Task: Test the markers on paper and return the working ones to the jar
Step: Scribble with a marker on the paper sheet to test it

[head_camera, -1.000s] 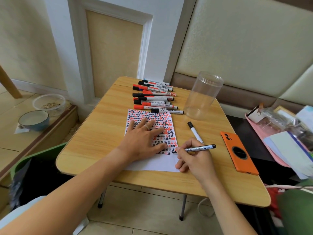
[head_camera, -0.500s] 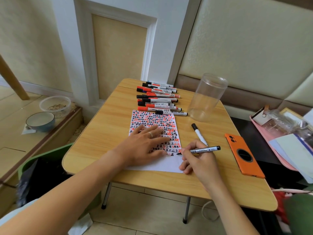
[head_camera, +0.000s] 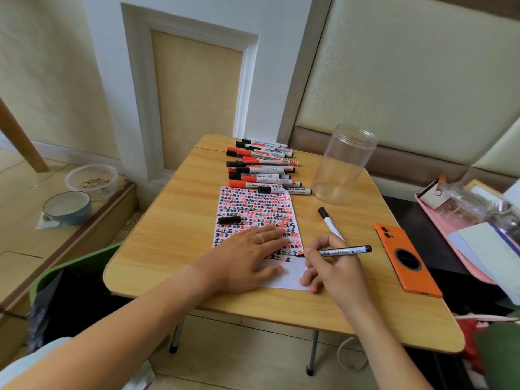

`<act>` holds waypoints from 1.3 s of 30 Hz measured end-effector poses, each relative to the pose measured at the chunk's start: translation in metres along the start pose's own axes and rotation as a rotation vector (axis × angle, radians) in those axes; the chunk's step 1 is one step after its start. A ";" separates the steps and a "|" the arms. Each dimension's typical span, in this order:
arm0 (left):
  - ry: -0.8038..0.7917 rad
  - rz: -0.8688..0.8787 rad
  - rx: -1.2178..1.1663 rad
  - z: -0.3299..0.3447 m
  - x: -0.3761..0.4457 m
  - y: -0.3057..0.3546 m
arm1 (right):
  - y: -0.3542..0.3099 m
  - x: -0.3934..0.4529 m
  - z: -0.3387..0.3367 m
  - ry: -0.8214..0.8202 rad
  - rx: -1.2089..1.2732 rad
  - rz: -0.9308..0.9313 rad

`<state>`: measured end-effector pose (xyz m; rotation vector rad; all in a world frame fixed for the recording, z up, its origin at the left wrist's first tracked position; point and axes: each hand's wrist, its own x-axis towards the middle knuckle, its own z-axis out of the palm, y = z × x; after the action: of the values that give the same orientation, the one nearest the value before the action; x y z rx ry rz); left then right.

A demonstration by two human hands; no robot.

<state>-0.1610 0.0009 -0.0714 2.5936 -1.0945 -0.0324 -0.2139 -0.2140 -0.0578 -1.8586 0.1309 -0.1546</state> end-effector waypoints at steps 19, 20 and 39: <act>-0.035 -0.029 0.054 0.008 0.002 -0.004 | -0.002 0.006 0.004 -0.032 -0.034 -0.001; -0.035 -0.029 0.056 0.008 0.002 -0.005 | -0.002 0.005 0.004 -0.033 -0.033 -0.002; -0.043 -0.029 0.038 0.004 0.000 -0.002 | 0.000 0.005 0.005 -0.002 -0.034 0.016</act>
<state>-0.1602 0.0013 -0.0753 2.6549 -1.0820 -0.0751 -0.2078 -0.2104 -0.0588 -1.8909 0.1483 -0.1405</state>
